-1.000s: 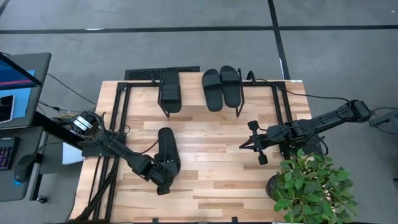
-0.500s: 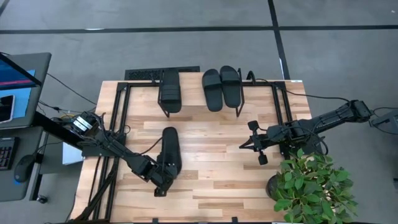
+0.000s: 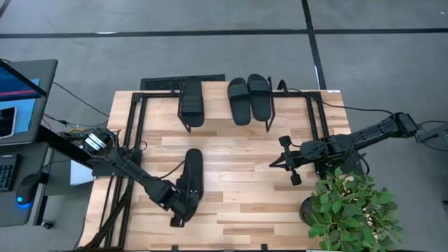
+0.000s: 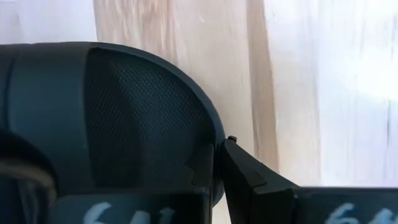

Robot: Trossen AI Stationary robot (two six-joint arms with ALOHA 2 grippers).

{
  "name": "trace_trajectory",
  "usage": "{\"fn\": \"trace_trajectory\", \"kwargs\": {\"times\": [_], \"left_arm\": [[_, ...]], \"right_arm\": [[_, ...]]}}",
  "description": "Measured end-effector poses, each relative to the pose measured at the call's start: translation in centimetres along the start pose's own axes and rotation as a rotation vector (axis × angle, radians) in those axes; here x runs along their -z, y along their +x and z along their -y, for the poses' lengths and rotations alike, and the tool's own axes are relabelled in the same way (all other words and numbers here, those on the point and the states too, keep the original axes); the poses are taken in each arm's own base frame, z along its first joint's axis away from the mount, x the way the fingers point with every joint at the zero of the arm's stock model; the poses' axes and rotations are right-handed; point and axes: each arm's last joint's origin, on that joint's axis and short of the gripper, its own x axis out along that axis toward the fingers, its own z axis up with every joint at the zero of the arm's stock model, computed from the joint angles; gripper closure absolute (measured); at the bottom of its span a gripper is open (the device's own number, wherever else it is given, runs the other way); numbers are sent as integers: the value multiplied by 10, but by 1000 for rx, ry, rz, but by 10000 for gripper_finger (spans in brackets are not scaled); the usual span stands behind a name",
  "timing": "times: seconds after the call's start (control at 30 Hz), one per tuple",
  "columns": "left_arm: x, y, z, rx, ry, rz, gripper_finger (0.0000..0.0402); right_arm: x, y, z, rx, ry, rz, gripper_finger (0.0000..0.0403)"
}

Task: Pick and place slides into the shelf
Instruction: Put the black slide on the shelf

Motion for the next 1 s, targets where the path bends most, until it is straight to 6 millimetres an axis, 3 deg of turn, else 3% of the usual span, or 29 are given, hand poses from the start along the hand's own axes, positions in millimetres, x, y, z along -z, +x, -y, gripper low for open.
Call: {"fn": "trace_trajectory", "kwargs": {"times": [0.4,1.0], "left_arm": [[-7,-20,23,-8,-3,36,401],[-16,-74,61,-109,14,145,401]], "right_arm": [[0,0,0,0,0,0,403],[0,0,0,0,0,0,403]]}}
